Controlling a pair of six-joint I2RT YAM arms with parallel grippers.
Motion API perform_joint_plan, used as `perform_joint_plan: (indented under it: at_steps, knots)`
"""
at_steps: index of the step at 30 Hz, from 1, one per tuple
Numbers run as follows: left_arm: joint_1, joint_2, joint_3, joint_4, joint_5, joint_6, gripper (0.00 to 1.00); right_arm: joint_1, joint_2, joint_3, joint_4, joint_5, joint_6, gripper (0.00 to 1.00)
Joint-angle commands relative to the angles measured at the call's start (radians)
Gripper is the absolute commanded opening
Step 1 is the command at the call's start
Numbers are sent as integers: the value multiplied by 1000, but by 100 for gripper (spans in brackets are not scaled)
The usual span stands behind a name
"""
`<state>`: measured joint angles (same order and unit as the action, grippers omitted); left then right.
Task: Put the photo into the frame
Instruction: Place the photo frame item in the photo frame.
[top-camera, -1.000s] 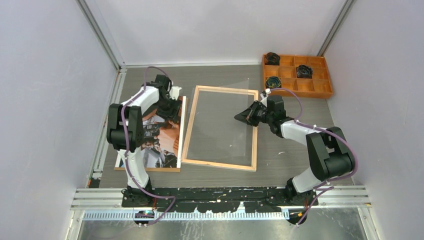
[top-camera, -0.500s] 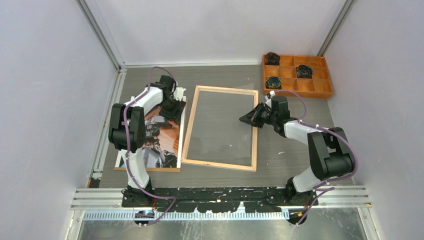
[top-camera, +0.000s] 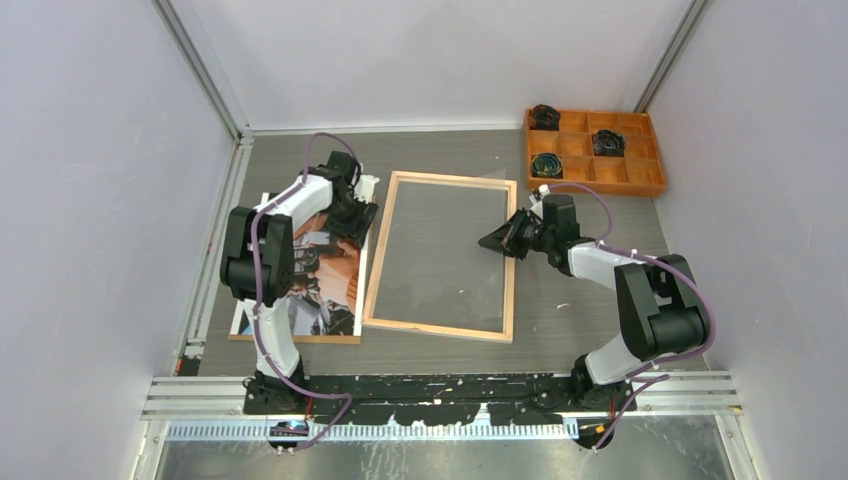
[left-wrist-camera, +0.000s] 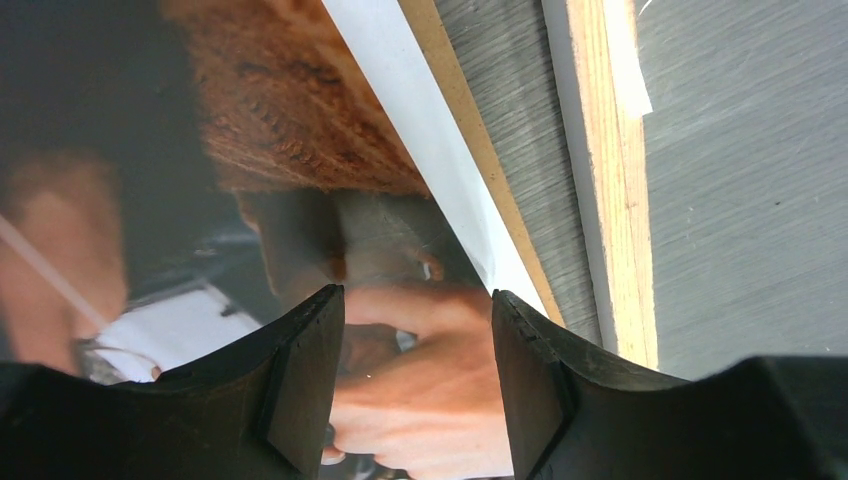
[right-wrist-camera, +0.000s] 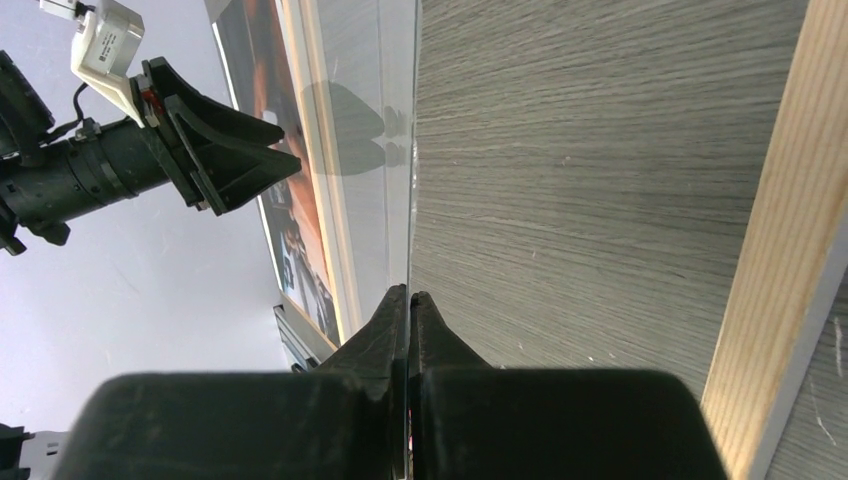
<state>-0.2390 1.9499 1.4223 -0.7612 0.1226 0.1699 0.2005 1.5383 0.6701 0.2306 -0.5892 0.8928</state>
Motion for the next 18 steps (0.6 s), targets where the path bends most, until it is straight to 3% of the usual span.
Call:
perform_joint_plan:
  at_steps: [1, 18]
  knots:
    - [-5, -16, 3, 23, -12, 16, 57, -4, -16, -5, 39, -19, 5, 1]
    - [-11, -19, 0, 26, -13, 19, 57, -10, -49, -29, 56, 38, 7, 1]
